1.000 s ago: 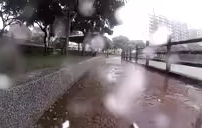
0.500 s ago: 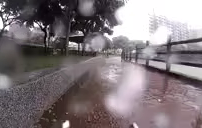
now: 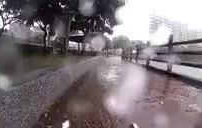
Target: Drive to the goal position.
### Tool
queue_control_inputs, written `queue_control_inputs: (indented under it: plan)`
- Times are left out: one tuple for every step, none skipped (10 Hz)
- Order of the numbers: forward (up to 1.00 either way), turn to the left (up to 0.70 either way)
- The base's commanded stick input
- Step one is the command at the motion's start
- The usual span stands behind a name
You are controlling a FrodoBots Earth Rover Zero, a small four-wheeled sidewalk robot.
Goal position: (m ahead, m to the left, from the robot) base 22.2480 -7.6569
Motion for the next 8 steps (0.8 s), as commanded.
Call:
queue_control_inputs:
  plan:
    - [0.7, 0.0]
    - [0.7, 0.0]
    - [0.7, 0.0]
    - [0.7, 0.0]
    - [0.7, 0.0]
    - [0.7, 0.0]
    - [0.7, -0.02]
    - [0.7, -0.1]
